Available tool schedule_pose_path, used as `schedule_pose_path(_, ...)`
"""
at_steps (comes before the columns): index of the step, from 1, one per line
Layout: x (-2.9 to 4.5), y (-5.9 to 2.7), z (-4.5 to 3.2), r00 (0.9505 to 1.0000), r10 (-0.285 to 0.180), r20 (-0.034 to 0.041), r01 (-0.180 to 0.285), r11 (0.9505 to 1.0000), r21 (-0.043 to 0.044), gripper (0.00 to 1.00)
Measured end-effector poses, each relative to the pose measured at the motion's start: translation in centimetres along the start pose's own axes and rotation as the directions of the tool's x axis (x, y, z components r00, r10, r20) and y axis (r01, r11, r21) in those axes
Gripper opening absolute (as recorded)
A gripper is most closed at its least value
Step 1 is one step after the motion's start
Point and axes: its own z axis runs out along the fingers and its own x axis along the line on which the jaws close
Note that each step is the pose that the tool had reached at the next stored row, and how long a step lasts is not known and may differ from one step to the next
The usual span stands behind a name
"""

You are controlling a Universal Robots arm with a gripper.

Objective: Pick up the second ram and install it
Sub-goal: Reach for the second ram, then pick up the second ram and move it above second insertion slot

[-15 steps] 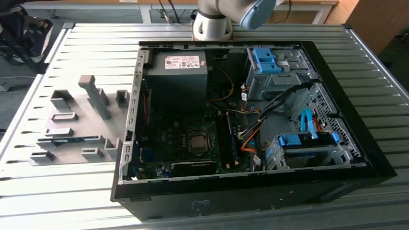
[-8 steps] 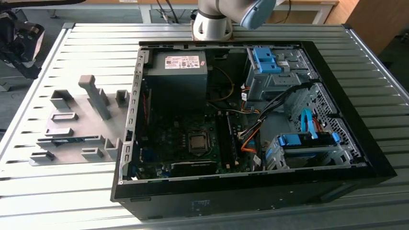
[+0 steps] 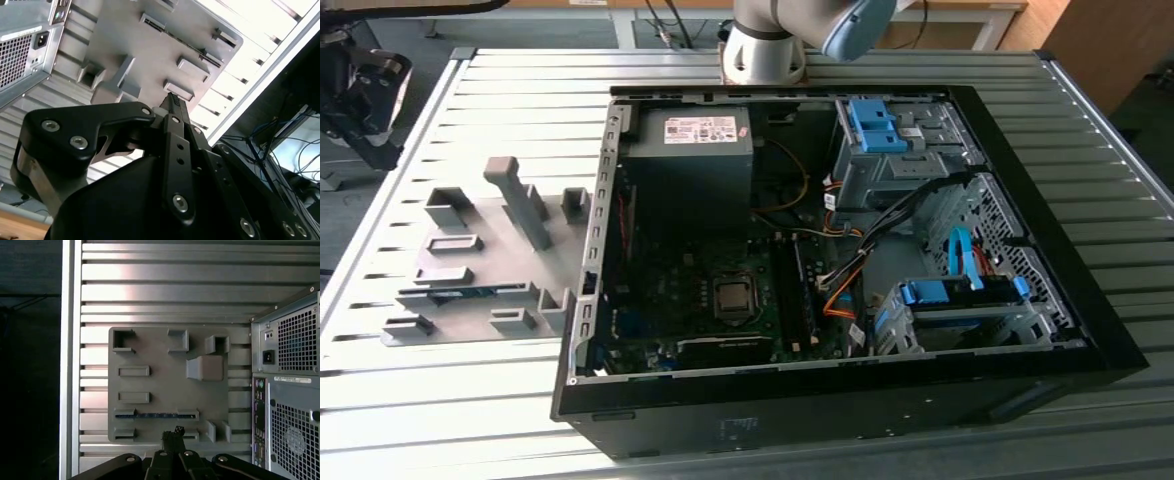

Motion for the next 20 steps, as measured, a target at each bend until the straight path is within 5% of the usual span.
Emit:
schedule_pose_path(3, 0.04, -0.91, 0.00, 1.0000, 0.000, -0.0013, 0.000, 1.0000, 0.0001, 0.10)
schedule_pose_path(20, 0.14, -0.98, 0.00, 0.9999, -0.010, -0.0045, 0.010, 1.0000, -0.0001, 0.10)
